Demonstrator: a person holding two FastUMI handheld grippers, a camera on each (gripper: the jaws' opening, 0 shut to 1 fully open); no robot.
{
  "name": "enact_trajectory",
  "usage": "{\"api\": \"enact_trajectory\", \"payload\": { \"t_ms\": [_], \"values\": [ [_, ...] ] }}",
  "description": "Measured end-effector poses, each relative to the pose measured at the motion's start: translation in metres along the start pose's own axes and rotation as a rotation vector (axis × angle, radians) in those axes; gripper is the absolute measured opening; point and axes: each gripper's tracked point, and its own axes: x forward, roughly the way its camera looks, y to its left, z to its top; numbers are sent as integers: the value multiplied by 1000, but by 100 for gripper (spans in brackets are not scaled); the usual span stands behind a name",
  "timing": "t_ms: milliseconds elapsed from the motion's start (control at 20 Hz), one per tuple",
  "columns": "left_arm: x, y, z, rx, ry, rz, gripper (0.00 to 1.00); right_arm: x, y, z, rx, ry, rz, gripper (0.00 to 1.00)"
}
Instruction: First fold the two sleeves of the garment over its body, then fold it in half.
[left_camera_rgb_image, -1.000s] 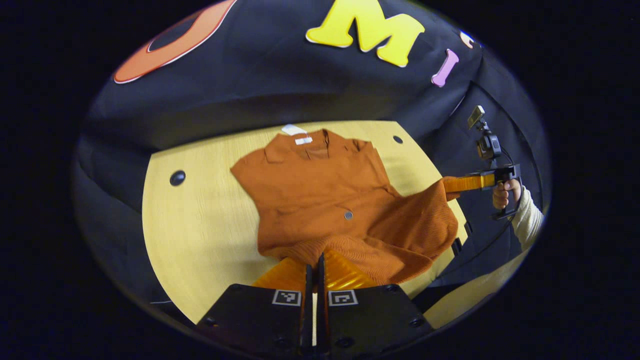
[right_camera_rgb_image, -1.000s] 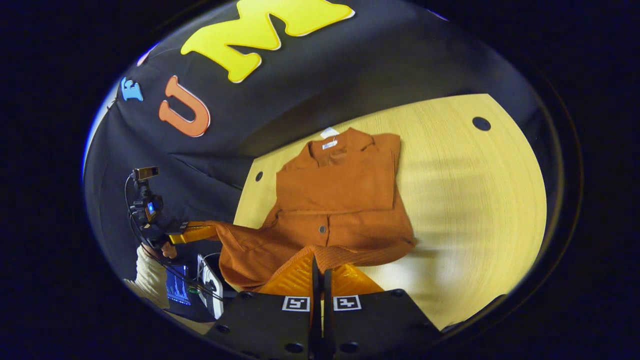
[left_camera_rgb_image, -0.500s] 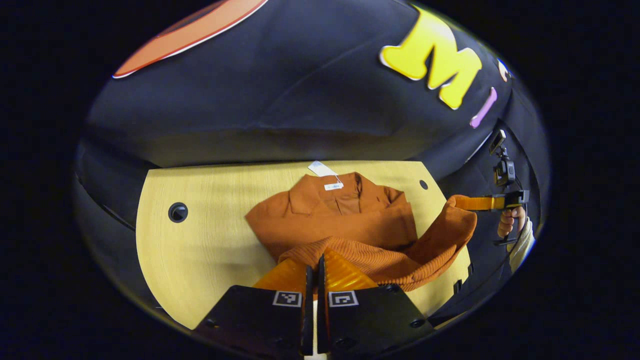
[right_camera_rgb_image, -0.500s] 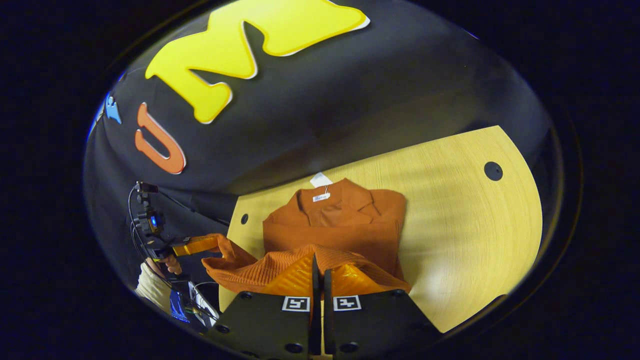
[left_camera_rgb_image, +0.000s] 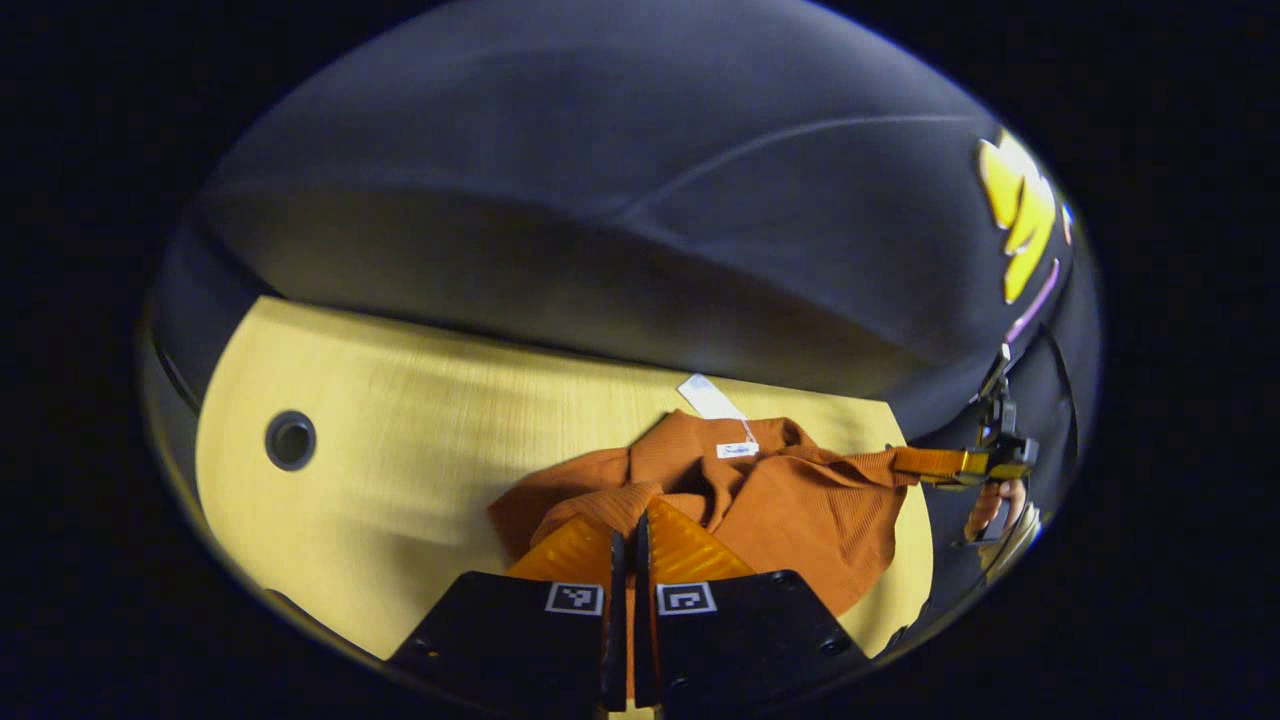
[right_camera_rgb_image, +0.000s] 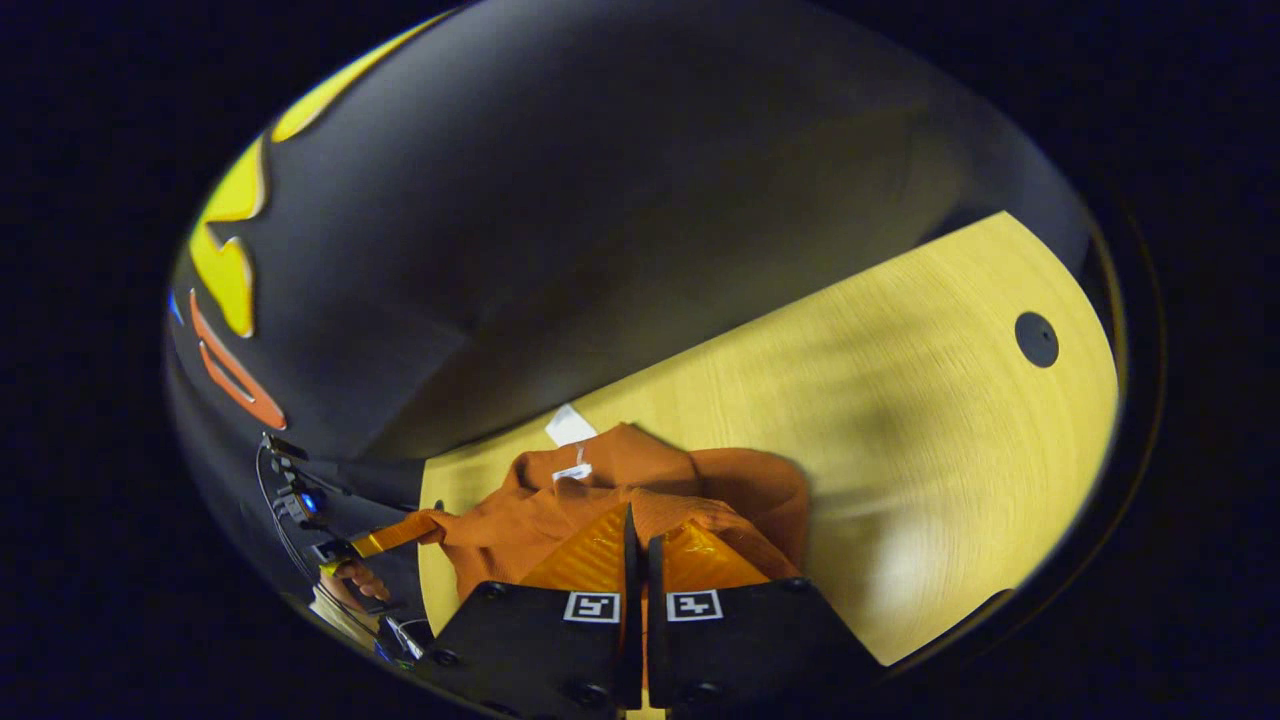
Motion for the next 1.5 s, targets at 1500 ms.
{"api": "enact_trajectory", "payload": {
  "t_ms": [1500],
  "values": [
    [-22,29,22,-1041,-544,-121,10,32,-32,12,895,-272,218,8]
  ]
}}
